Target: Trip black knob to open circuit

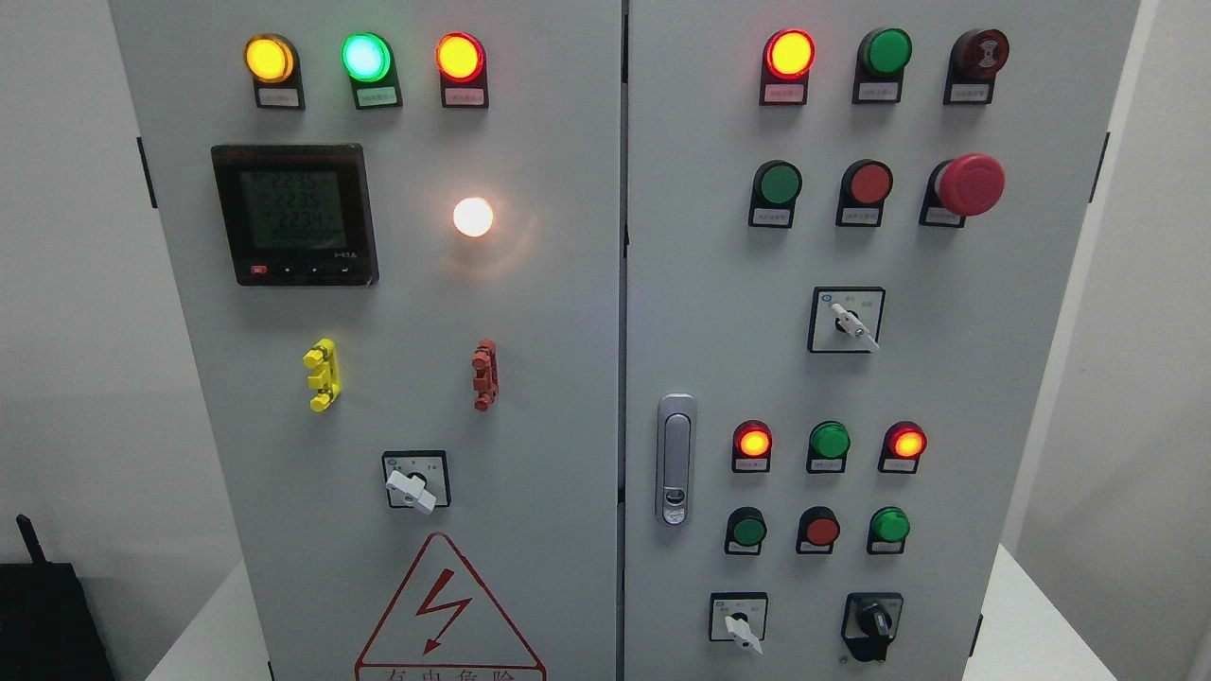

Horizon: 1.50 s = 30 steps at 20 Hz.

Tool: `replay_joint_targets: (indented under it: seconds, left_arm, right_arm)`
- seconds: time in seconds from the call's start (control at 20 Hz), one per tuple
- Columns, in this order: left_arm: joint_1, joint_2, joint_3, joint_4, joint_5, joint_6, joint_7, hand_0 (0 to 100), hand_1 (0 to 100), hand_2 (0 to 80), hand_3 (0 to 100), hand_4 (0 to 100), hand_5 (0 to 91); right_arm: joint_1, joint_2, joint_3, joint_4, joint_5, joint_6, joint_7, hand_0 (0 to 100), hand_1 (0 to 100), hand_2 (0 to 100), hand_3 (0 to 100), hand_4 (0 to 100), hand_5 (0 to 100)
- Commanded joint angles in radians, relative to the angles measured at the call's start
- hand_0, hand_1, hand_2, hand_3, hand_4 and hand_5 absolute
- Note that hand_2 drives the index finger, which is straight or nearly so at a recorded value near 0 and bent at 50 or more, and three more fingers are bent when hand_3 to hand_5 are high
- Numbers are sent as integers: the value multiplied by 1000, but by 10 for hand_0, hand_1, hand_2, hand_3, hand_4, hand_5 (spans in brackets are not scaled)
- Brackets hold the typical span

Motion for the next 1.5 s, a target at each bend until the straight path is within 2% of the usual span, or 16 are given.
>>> replay_joint_targets:
  seconds: [0.0, 0.75, 1.0, 1.35, 1.45]
  left_arm:
    - [0, 0, 0, 0, -23, 1, 0, 120, 389, 0, 0, 0, 0]
    - [0, 0, 0, 0, -23, 1, 0, 120, 389, 0, 0, 0, 0]
    - [0, 0, 0, 0, -23, 1, 0, 120, 389, 0, 0, 0, 0]
    - [0, 0, 0, 0, -23, -1, 0, 120, 389, 0, 0, 0, 0]
    - [0, 0, 0, 0, -23, -1, 0, 120, 389, 0, 0, 0, 0]
  right_arm:
    - [-1, 1, 7, 2, 0, 1, 3, 0, 111, 0, 0, 0, 0]
    - [-21, 4, 5, -5, 0, 1, 6, 0, 115, 0, 0, 0, 0]
    - [-56, 4, -5, -7, -1, -2, 9, 0, 117, 0, 0, 0, 0]
    - [-91, 4, -10, -25, -11, -10, -5, 0, 117, 0, 0, 0, 0]
    - [-90, -1, -10, -30, -14, -34, -12, 0, 115, 0, 0, 0, 0]
